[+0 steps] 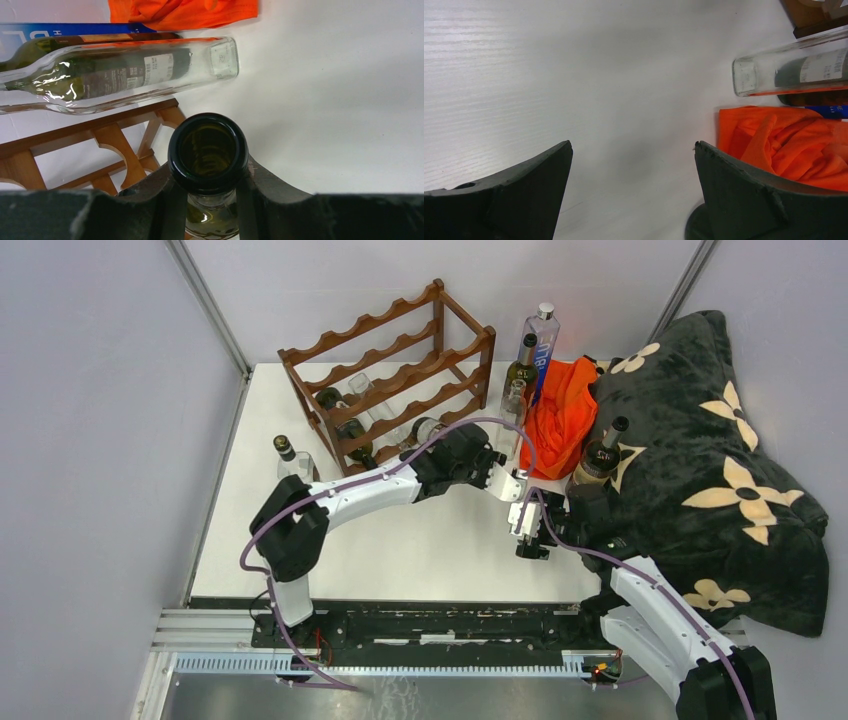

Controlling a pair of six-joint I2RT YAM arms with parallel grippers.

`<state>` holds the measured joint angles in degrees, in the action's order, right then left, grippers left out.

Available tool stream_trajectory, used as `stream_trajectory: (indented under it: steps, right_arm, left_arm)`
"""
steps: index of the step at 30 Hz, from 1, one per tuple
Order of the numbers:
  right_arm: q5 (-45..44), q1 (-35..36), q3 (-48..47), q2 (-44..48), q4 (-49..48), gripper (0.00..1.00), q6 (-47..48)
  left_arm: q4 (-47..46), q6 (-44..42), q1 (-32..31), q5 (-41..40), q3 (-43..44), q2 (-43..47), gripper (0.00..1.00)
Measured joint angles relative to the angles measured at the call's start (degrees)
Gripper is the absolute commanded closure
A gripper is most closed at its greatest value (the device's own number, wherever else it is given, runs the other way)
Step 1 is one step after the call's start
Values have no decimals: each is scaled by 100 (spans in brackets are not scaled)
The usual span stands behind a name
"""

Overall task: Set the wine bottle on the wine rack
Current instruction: Adjust the wine bottle at the center of the board, then place the wine bottle in the wine rack.

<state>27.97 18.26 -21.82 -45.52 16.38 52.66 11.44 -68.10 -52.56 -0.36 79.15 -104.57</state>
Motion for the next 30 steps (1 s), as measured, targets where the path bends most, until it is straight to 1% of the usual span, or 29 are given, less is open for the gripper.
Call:
stream_trajectory:
  steps: [11,15,22,30]
  right_arm:
    - [-4,0,11,-7,0,2,15]
    - [-4,2,11,-7,0,2,15]
    - [-4,7,11,-9,0,2,15]
    - [-4,7,11,-7,0,2,17]
  left_arm:
    - [-249,-219,-9,-15,85,-83,98]
    - [-326,-391,-7,-149,98,-120,98]
    - [-407,-634,9,-367,118,-398,98]
    - [-566,-741,184,-356,149,-603,98]
